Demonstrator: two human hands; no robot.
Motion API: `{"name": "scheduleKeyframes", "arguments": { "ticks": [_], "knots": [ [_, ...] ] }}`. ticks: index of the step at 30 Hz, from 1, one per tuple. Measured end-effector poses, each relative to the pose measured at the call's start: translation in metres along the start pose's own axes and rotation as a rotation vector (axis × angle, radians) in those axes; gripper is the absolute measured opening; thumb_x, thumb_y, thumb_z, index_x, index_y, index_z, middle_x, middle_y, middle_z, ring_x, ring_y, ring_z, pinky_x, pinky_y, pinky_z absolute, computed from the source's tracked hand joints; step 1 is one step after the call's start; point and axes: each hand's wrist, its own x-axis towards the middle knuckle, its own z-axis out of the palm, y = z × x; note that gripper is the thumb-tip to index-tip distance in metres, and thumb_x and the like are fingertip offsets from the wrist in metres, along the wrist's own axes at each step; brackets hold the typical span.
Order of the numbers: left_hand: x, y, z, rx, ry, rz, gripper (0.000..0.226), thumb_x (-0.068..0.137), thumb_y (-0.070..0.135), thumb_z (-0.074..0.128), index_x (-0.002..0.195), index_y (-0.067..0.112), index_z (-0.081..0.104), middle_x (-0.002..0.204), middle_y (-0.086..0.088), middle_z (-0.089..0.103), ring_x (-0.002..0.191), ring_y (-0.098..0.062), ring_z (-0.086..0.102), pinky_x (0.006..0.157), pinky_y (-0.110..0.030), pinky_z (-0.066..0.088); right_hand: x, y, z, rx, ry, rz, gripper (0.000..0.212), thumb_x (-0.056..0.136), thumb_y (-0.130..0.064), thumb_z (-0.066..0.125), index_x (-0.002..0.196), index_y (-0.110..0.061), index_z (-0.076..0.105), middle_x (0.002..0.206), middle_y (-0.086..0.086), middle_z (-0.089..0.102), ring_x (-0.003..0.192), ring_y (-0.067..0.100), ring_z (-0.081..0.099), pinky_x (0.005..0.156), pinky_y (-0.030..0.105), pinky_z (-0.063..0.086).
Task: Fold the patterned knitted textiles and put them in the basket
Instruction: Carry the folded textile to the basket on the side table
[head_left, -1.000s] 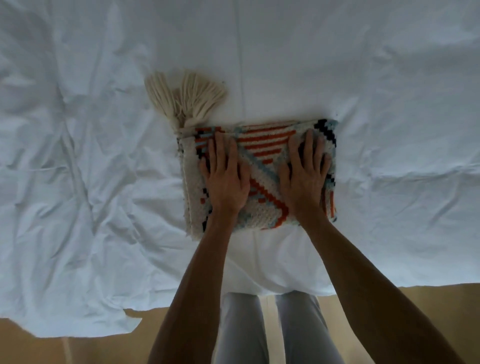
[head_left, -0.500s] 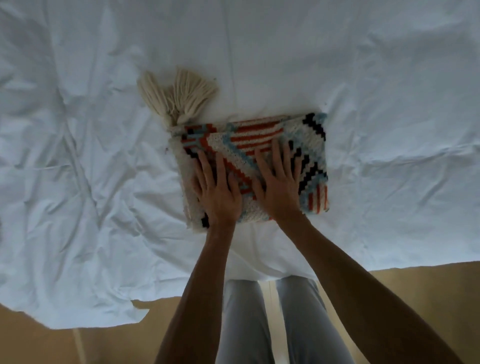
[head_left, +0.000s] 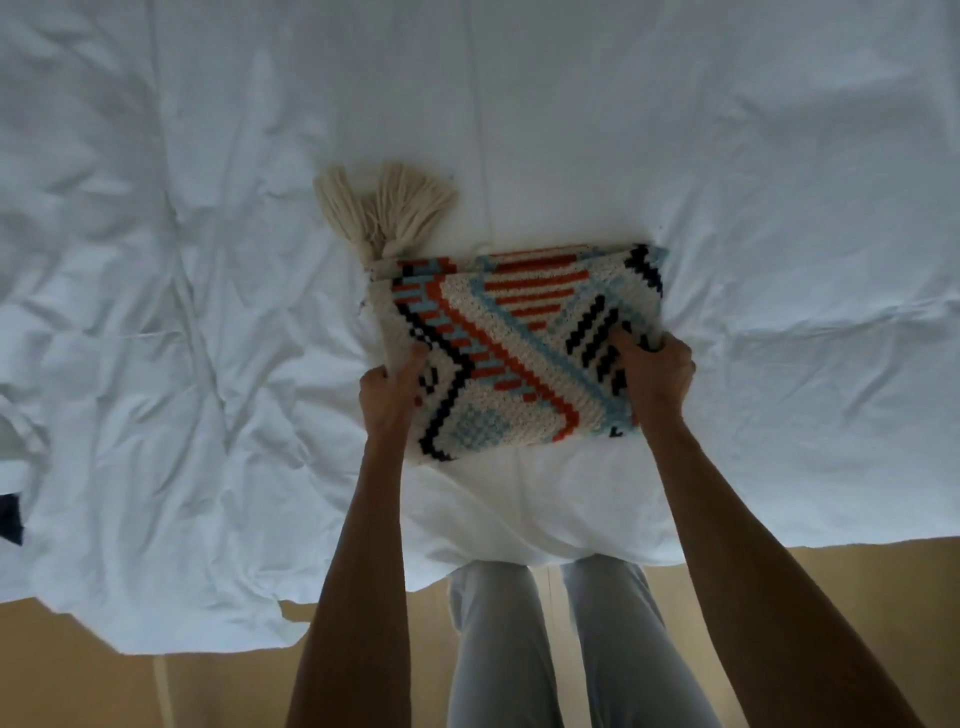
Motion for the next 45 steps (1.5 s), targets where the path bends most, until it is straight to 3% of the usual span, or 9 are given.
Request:
{"name": "scheduleKeyframes", "arguments": {
  "ticks": [4, 12, 17, 23, 29, 33, 36, 41, 45],
  "knots": [
    [-0.018, 0.008, -0.005, 0.028, -0.144, 0.002, 0.067, 0.063, 0.053, 0.079, 0.111, 0.009, 0.065, 0.098, -0.004, 0.073, 0.087, -0.022, 0.07, 0.076, -0.041, 0.061, -0.004, -0.007, -0.018, -0.017, -0.217, 0.008, 0.057, 0.074, -0.045, 0.079, 0.116, -0.01, 0.063, 0.099, 0.005, 0.067, 0.091, 0.022, 0.064, 0.078, 0.032, 0.055],
    [-0.079, 0.067, -0.045, 0.111, -0.061, 0.165, 0.052, 0.066, 0.05, 0.079, 0.094, 0.007, 0.071, 0.084, -0.005, 0.074, 0.075, -0.023, 0.071, 0.062, -0.034, 0.06, -0.049, -0.054, -0.077, -0.083, -0.245, -0.149, 0.058, 0.074, -0.045, 0.08, 0.115, -0.008, 0.062, 0.105, 0.007, 0.068, 0.088, 0.02, 0.063, 0.067, 0.027, 0.048],
    [-0.144, 0.113, -0.075, 0.087, 0.012, 0.273, 0.044, 0.069, 0.05, 0.08, 0.085, 0.01, 0.071, 0.077, -0.003, 0.073, 0.067, -0.019, 0.069, 0.055, -0.032, 0.058, -0.089, -0.094, -0.137, -0.053, -0.197, -0.196, 0.059, 0.073, -0.048, 0.079, 0.114, -0.01, 0.062, 0.105, 0.007, 0.069, 0.087, 0.019, 0.062, 0.069, 0.027, 0.047],
    [-0.241, 0.161, -0.103, -0.031, 0.125, 0.42, 0.035, 0.075, 0.04, 0.08, 0.074, 0.009, 0.065, 0.063, 0.004, 0.064, 0.051, -0.009, 0.056, 0.038, -0.014, 0.039, -0.135, -0.139, -0.229, 0.032, -0.12, -0.339, 0.045, 0.077, -0.042, 0.078, 0.102, -0.009, 0.061, 0.092, 0.0, 0.064, 0.085, 0.02, 0.062, 0.067, 0.028, 0.046],
    [-0.322, 0.187, -0.126, -0.098, 0.162, 0.543, 0.029, 0.077, 0.04, 0.079, 0.07, 0.018, 0.061, 0.064, 0.007, 0.063, 0.054, -0.007, 0.058, 0.044, -0.017, 0.042, -0.181, -0.163, -0.307, 0.057, -0.025, -0.459, 0.043, 0.076, -0.042, 0.079, 0.097, -0.01, 0.058, 0.088, -0.001, 0.061, 0.08, 0.018, 0.058, 0.063, 0.023, 0.043],
    [-0.36, 0.194, -0.13, -0.11, 0.116, 0.606, 0.03, 0.075, 0.043, 0.078, 0.076, 0.016, 0.066, 0.07, 0.004, 0.069, 0.06, -0.012, 0.066, 0.047, -0.024, 0.051, -0.205, -0.159, -0.344, 0.061, -0.017, -0.428, 0.049, 0.075, -0.047, 0.078, 0.103, -0.012, 0.059, 0.095, 0.001, 0.064, 0.087, 0.02, 0.062, 0.062, 0.019, 0.044],
    [-0.38, 0.199, -0.13, -0.075, 0.067, 0.658, 0.031, 0.075, 0.044, 0.079, 0.079, 0.016, 0.068, 0.072, 0.002, 0.071, 0.061, -0.013, 0.067, 0.049, -0.027, 0.052, -0.221, -0.147, -0.364, 0.038, -0.028, -0.394, 0.061, 0.075, -0.052, 0.077, 0.115, -0.01, 0.06, 0.11, 0.007, 0.068, 0.1, 0.025, 0.065, 0.073, 0.027, 0.048],
    [-0.4, 0.204, -0.124, -0.031, -0.043, 0.713, 0.029, 0.073, 0.043, 0.079, 0.075, 0.016, 0.067, 0.072, -0.002, 0.071, 0.063, -0.021, 0.068, 0.054, -0.036, 0.056, -0.254, -0.114, -0.394, 0.079, 0.074, -0.316, 0.058, 0.077, -0.049, 0.076, 0.116, -0.01, 0.059, 0.111, 0.008, 0.068, 0.101, 0.026, 0.065, 0.07, 0.027, 0.044],
    [-0.425, 0.205, -0.112, 0.007, -0.186, 0.79, 0.021, 0.076, 0.038, 0.079, 0.077, 0.02, 0.068, 0.073, 0.003, 0.071, 0.065, -0.013, 0.067, 0.051, -0.025, 0.049, -0.287, -0.074, -0.413, 0.164, 0.209, -0.247, 0.052, 0.078, -0.042, 0.077, 0.112, -0.007, 0.06, 0.107, 0.008, 0.069, 0.093, 0.024, 0.064, 0.067, 0.024, 0.044]
  ]
}}
